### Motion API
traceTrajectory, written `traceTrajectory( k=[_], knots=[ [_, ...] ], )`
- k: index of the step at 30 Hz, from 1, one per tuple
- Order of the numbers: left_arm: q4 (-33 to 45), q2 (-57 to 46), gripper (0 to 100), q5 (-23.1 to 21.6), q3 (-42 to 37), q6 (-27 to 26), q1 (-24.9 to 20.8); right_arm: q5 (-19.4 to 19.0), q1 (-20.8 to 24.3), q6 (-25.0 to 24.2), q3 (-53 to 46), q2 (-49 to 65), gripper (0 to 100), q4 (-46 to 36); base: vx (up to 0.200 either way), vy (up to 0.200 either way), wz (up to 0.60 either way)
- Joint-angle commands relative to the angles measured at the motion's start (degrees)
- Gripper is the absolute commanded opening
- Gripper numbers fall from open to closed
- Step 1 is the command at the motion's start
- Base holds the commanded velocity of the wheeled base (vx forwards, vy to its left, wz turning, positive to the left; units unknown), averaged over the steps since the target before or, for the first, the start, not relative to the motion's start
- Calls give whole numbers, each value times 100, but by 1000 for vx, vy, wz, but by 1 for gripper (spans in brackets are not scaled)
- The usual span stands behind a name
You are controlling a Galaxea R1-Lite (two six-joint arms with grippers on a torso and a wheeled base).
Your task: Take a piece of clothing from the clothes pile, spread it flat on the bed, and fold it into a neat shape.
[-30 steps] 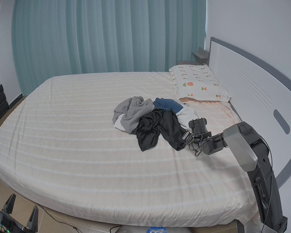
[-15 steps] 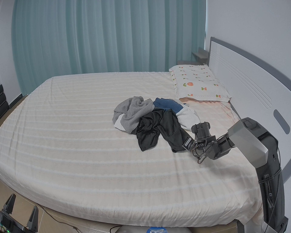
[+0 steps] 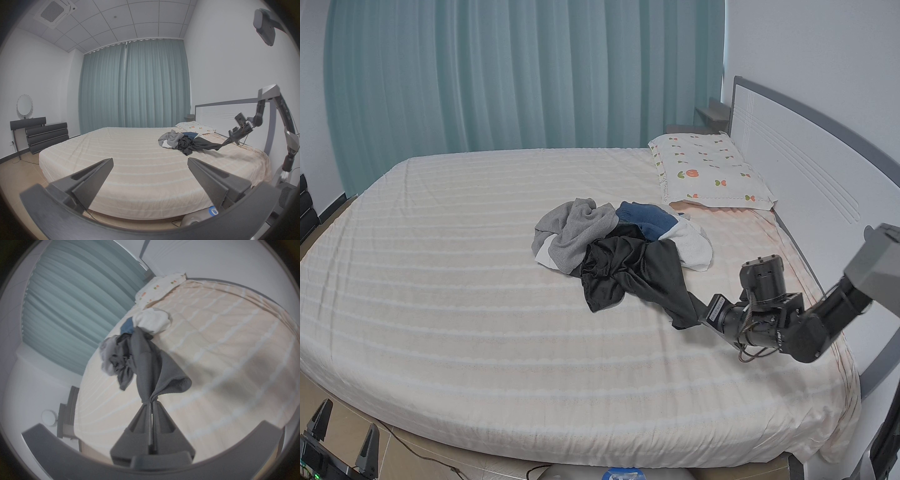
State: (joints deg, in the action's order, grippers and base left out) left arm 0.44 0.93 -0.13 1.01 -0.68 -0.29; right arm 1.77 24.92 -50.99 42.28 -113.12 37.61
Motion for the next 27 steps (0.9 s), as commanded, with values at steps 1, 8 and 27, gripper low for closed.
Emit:
traceTrajectory(
  k=[1,8,27],
  knots=[
    [0,-93,100,-4,-84,7,3,-106,532,151,-1688,2347,0,361,0,0,0],
    [-35,-93,100,-48,-84,-125,3,-572,532,388,-1995,3235,0,344,0,0,0],
    [-343,3001,100,-549,2035,-424,64,-599,787,503,-1415,3437,0,528,0,0,0]
  ],
)
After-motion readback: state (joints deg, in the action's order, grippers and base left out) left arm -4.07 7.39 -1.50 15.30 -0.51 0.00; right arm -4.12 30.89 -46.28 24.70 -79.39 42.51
